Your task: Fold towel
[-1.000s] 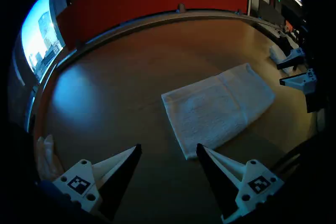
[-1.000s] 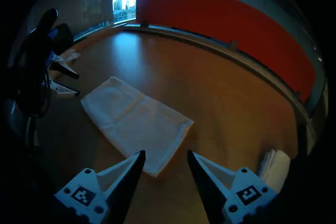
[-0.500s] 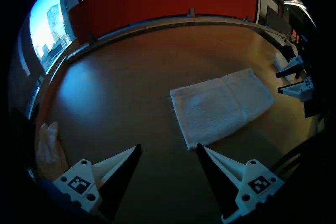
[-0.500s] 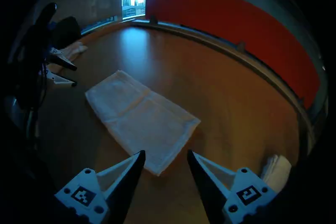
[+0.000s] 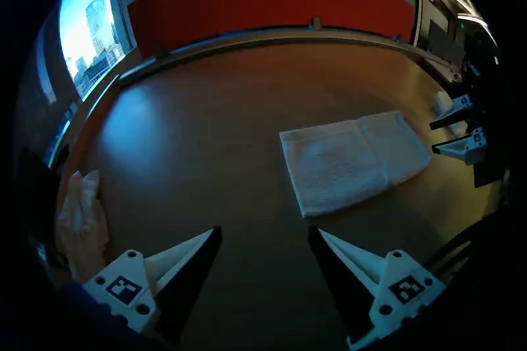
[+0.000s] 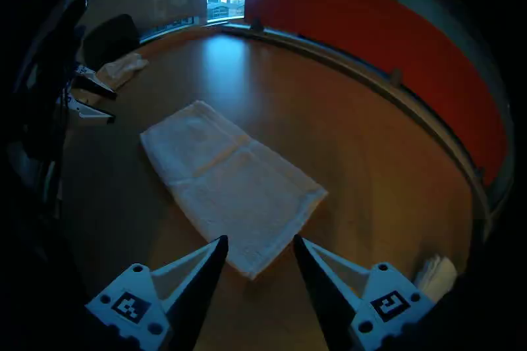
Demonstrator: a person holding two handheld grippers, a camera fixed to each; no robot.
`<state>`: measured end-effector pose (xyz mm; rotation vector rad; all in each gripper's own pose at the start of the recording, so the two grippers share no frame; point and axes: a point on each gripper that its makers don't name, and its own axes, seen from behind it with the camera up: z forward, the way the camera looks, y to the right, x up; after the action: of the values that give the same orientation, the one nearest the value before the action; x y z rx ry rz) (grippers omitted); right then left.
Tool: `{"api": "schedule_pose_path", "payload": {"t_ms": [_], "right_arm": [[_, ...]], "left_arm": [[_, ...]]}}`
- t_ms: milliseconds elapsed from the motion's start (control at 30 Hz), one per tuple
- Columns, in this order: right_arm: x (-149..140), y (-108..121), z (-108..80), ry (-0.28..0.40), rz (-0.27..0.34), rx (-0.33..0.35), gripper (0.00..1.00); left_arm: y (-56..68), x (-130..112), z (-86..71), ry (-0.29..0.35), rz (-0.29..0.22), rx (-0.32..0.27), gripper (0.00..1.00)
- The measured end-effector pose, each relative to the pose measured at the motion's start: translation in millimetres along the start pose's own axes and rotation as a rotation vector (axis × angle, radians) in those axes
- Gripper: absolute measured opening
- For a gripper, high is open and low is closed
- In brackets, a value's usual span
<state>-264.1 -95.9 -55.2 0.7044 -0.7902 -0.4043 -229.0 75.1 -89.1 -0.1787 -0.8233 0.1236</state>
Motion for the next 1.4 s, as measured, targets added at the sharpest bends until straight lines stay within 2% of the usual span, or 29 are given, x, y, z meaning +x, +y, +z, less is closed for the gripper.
{"api": "schedule_pose_path", "payload": {"t_ms": [567,1100,1267,1400], "right_arm": [[-13,-2,7.4,-0.034,-0.014,0.021,0.76],[-38,-4,8.6,-0.085,-0.026,0.042,0.76],[-47,-3,7.2,-0.105,-0.028,0.042,0.70],[-49,-7,8.2,-0.109,-0.026,0.063,0.60]], "left_arm": [[-11.3,-28,-23.9,-0.007,-0.066,0.042,0.97],[-14.4,-47,-36.6,-0.021,-0.091,0.054,0.97],[-15.4,-52,-39.2,-0.029,-0.097,0.056,0.97],[-16.6,-54,-41.3,-0.033,-0.102,0.059,0.97]]}}
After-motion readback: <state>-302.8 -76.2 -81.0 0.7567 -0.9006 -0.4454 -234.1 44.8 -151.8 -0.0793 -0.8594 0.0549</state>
